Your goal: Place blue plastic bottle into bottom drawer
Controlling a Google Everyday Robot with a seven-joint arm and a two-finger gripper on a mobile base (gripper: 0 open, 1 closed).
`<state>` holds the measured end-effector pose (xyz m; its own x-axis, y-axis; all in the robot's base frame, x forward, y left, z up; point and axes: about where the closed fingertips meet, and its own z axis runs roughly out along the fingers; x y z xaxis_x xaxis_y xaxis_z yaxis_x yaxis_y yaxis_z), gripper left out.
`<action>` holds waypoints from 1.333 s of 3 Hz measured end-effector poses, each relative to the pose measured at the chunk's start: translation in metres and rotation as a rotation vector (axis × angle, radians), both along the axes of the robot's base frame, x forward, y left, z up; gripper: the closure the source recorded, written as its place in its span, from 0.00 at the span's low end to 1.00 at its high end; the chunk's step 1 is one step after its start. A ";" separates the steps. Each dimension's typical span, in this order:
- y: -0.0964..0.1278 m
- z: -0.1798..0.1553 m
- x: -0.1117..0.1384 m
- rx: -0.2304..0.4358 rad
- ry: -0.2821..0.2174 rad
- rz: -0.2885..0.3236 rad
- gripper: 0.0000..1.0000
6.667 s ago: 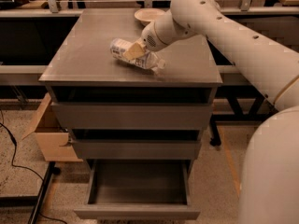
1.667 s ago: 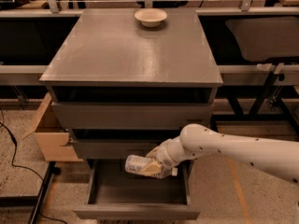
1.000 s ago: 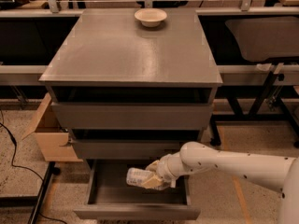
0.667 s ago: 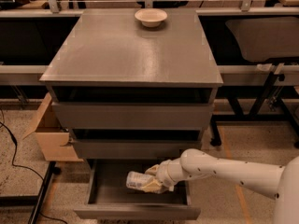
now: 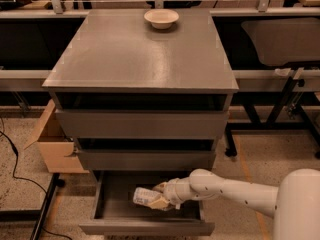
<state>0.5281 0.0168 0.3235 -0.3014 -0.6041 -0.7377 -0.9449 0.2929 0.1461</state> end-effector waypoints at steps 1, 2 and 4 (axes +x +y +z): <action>0.006 -0.035 0.012 0.004 0.014 -0.021 1.00; 0.012 -0.074 0.028 -0.003 0.034 -0.031 1.00; 0.021 -0.113 0.048 -0.018 0.055 -0.039 0.82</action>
Offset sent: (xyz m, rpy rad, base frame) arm 0.0553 0.0168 -0.1244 -0.0165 0.0536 -0.0560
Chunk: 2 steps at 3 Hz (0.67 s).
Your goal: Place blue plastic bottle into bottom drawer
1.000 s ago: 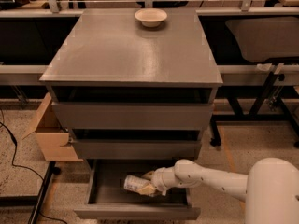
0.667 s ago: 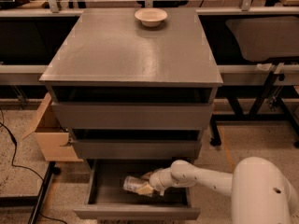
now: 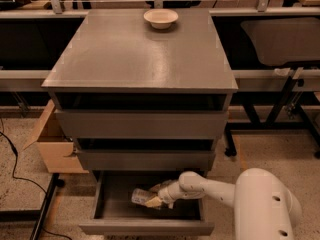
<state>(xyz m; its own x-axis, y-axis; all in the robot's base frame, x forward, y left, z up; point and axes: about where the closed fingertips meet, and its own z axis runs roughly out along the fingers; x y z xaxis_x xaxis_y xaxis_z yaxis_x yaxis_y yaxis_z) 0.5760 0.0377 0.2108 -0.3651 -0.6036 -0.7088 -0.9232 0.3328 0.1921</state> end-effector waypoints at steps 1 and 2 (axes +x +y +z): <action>0.002 -0.001 -0.001 0.001 0.002 0.002 0.59; 0.004 -0.002 -0.003 0.002 0.005 0.005 0.35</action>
Offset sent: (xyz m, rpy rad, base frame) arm -0.0014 0.0016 -0.0009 0.0011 0.0022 0.0022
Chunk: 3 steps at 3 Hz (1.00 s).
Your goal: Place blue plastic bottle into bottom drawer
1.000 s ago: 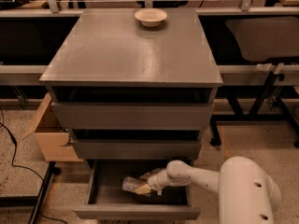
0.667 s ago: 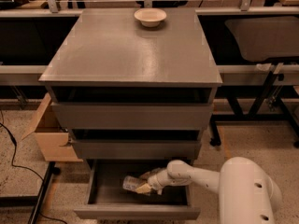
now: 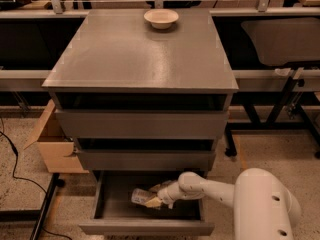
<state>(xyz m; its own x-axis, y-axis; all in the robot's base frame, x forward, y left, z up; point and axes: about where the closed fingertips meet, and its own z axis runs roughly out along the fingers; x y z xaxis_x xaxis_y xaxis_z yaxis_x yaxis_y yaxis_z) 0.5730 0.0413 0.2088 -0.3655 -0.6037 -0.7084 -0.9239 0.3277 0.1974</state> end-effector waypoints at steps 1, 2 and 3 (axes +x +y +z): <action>0.002 -0.001 -0.002 0.001 0.002 0.003 0.12; 0.003 -0.002 -0.003 0.002 0.004 0.005 0.00; -0.002 0.008 -0.007 0.015 -0.013 0.009 0.00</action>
Offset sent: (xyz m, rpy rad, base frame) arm -0.0012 0.0015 -0.0007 0.0009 0.0019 0.0021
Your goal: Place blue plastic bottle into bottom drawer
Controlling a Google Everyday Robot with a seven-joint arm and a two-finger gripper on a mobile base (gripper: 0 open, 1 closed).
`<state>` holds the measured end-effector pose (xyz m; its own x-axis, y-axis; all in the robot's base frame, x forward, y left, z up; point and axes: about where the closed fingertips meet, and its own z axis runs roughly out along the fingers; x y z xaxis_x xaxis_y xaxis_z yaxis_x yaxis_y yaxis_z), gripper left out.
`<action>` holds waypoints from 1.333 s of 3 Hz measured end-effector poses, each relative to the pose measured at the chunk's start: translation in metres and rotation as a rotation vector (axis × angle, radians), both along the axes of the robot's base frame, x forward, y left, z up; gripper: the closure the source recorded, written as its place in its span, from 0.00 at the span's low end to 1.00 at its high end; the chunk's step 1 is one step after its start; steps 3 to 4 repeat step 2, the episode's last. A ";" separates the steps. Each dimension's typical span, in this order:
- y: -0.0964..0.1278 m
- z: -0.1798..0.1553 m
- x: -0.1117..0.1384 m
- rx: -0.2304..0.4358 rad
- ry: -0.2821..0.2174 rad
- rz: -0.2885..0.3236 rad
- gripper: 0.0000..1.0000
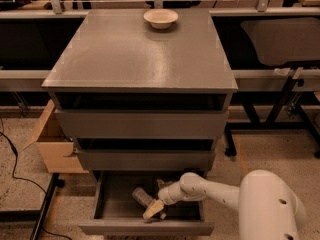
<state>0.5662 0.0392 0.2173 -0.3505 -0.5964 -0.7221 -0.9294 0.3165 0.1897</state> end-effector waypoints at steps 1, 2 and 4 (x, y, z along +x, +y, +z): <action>-0.026 0.023 -0.008 0.012 -0.029 -0.042 0.00; -0.076 0.047 -0.030 0.066 -0.033 -0.134 0.00; -0.076 0.047 -0.030 0.066 -0.033 -0.134 0.00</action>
Offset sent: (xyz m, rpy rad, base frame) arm -0.0473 -0.1432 0.0696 0.1161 -0.0403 -0.2516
